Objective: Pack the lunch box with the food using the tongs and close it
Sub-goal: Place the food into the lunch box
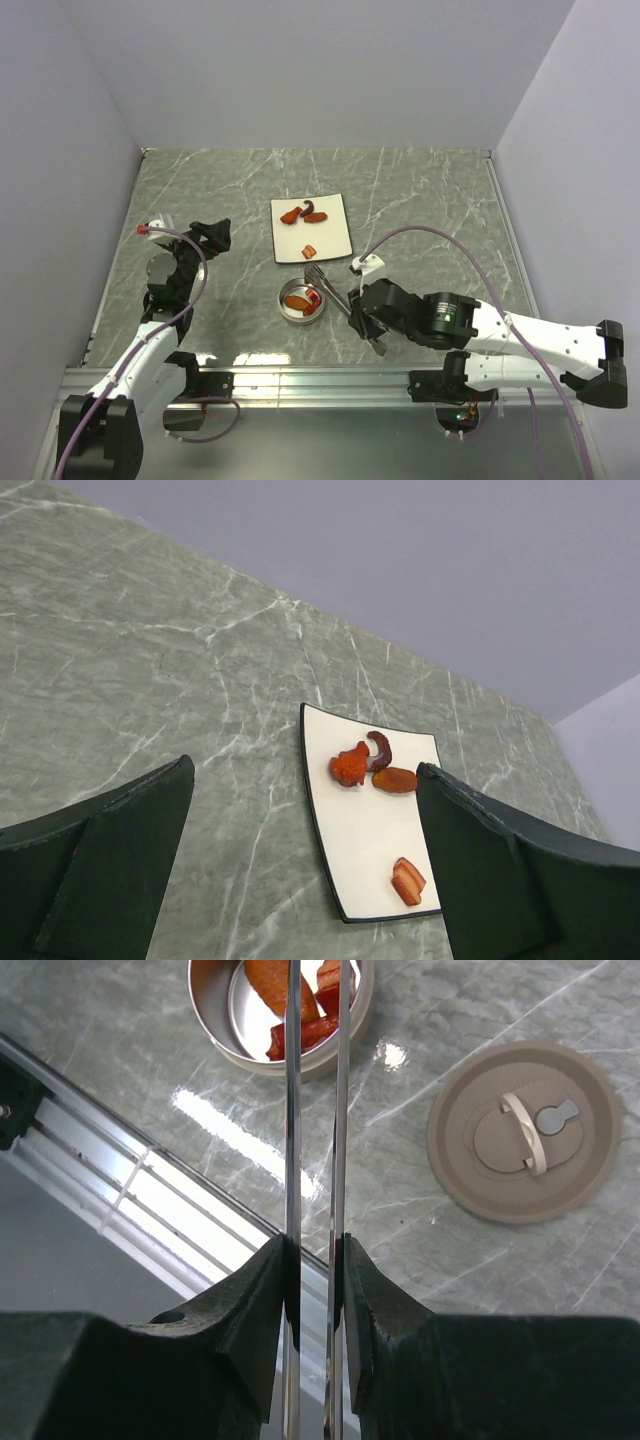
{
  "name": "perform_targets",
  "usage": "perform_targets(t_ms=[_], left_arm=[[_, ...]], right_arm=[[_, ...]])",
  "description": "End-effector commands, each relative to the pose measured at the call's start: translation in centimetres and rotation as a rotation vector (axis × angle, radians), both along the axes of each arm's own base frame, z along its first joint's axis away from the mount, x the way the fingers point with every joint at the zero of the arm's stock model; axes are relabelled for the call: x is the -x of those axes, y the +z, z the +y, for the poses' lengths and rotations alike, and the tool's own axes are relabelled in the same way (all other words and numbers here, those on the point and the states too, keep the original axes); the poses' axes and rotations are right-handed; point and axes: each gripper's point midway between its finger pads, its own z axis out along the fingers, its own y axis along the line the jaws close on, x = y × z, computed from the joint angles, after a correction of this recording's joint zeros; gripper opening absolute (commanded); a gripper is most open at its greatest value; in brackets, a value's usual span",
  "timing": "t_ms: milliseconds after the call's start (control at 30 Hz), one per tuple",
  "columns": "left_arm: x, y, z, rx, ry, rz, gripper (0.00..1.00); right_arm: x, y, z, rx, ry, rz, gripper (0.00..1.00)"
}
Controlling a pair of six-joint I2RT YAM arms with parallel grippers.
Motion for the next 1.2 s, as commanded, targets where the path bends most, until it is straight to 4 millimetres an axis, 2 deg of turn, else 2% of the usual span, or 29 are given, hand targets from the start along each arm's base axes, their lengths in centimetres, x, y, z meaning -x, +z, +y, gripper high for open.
perform_targets(t_ms=[0, 233, 667, 1167], left_arm=[[0.0, 1.0, -0.1, 0.01, -0.009, -0.036, 1.0], [0.0, 1.0, -0.1, 0.011, -0.011, -0.036, 0.99], [0.1, 1.0, -0.1, 0.012, -0.011, -0.036, 1.0], [0.1, 1.0, -0.1, 0.011, -0.012, -0.036, 0.99]], right_arm=[[0.0, 0.5, 0.9, -0.029, 0.006, -0.011, 0.32], [0.4, -0.3, 1.5, -0.008, 0.032, 0.005, 0.35], [0.3, 0.3, 1.8, -0.004, 0.033, -0.013, 0.45], [-1.5, 3.6, 1.4, -0.055, -0.03, -0.113, 0.49]])
